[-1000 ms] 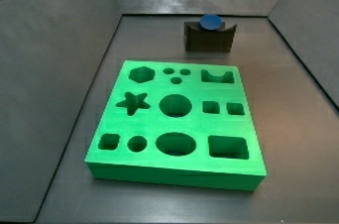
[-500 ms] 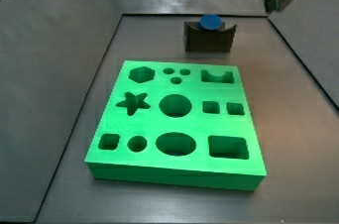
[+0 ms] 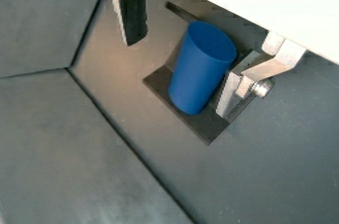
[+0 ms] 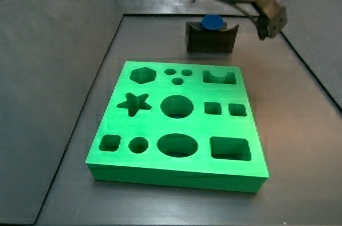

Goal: Pick up the oval object. Move up. Place the oval object on the fixture. Regrasp the oval object. Move to above the board. Insert the oval object.
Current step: Regrasp the oval object, then move to above the board.

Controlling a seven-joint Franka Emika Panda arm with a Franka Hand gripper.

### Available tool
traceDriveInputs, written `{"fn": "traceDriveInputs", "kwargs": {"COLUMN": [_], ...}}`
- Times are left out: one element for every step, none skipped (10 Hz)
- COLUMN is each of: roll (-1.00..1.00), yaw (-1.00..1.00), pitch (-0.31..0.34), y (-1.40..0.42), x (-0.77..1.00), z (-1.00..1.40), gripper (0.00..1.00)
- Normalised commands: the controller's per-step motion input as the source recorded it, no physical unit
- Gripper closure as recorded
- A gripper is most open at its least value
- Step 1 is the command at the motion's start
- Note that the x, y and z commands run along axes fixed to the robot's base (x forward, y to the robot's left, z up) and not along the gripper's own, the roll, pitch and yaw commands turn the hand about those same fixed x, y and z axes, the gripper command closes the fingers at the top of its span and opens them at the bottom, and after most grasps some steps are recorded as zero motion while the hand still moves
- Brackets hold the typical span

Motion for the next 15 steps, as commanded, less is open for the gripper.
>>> {"fn": "traceDriveInputs", "kwargs": {"roll": [0.06,0.07,0.06,0.06,0.06,0.06,0.06,0.06,0.06,0.06,0.06,0.00,-0.06,-0.07,-0.06], "yaw": [0.04,0.02,0.01,0.01,0.00,0.00,0.01,0.00,0.00,0.00,0.00,0.00,0.29,0.26,0.17], "pitch": [-0.056,-0.050,-0.044,-0.038,-0.026,-0.017,-0.010,0.002,-0.002,-0.002,-0.002,0.000,-0.305,-0.300,-0.293], "y": [0.03,0.02,0.01,0.01,0.00,0.00,0.00,-0.02,-0.02,-0.02,-0.02,0.00,0.05,0.05,0.05], "x": [0.11,0.12,0.11,0.10,0.08,0.08,0.08,0.02,0.01,0.01,0.01,0.00,0.10,0.10,0.09], "z": [-1.00,-0.99,-0.85,-0.76,-0.53,-0.39,-0.26,-0.18,-0.17,-0.17,-0.17,0.00,1.00,1.00,1.00], "gripper": [0.00,0.00,0.00,0.00,0.00,0.00,0.00,0.00,0.00,0.00,0.00,1.00,1.00,1.00,1.00]}}
